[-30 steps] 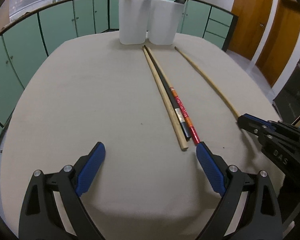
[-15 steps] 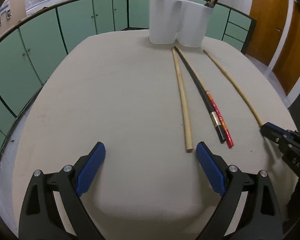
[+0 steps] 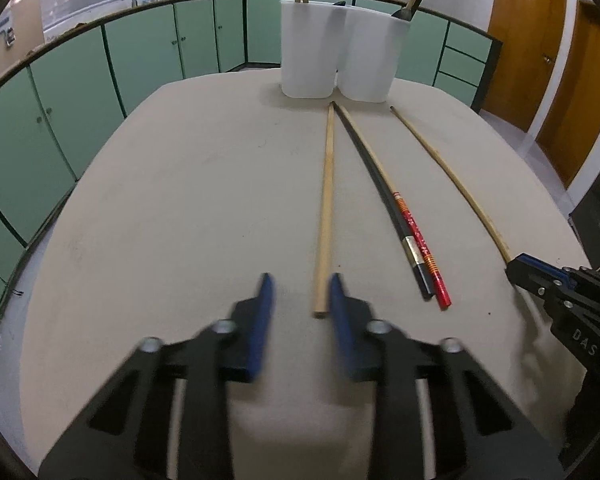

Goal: Organize utensils
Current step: 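Carry the wooden chopstick with the right gripper while the left carries its chopstick into the holder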

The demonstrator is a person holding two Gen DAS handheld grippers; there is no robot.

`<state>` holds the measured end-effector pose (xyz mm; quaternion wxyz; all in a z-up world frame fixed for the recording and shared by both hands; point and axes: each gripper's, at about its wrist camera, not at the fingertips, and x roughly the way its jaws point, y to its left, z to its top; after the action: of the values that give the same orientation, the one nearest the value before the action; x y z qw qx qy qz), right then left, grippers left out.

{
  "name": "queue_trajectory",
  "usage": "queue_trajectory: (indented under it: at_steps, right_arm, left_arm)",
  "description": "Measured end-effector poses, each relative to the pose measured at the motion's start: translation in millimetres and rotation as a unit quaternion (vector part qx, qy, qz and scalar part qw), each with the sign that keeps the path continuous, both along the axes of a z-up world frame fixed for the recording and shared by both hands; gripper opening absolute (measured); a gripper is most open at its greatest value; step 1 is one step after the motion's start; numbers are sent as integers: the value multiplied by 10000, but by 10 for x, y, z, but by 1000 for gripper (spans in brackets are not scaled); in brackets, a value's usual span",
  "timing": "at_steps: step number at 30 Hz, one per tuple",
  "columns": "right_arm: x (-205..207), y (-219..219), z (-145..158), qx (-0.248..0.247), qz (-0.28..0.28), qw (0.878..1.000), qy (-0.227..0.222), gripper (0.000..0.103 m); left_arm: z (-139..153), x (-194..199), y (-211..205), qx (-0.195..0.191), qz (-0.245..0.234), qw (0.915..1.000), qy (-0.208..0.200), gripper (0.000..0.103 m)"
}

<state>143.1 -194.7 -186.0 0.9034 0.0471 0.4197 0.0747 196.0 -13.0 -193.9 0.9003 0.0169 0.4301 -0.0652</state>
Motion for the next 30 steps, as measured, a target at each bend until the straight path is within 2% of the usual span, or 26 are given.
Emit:
queue_trajectory:
  at_steps: [1, 7, 11, 20, 30]
  right_arm:
    - [-1, 8, 0, -28, -1, 10000, -4, 9]
    - [-10, 2, 12, 6, -18, 10000, -27, 7]
    - [-55, -21, 81, 6, -61, 9998, -171, 7]
    - [-126, -68, 513, -96, -3, 9979, -642, 7]
    - [-92, -146, 1148, -121, 139, 9919, -1260, 7]
  left_arm:
    - [0, -5, -11, 4, -21, 10000, -4, 7]
    - [22, -39, -34, 7, -77, 10000, -48, 6]
    - [162, -113, 6, 60, -110, 9996, -238, 6]
    - [748, -284, 84, 58, -185, 9960, -878, 6]
    - [1368, -266, 56, 8, -340, 9861, -1629, 6]
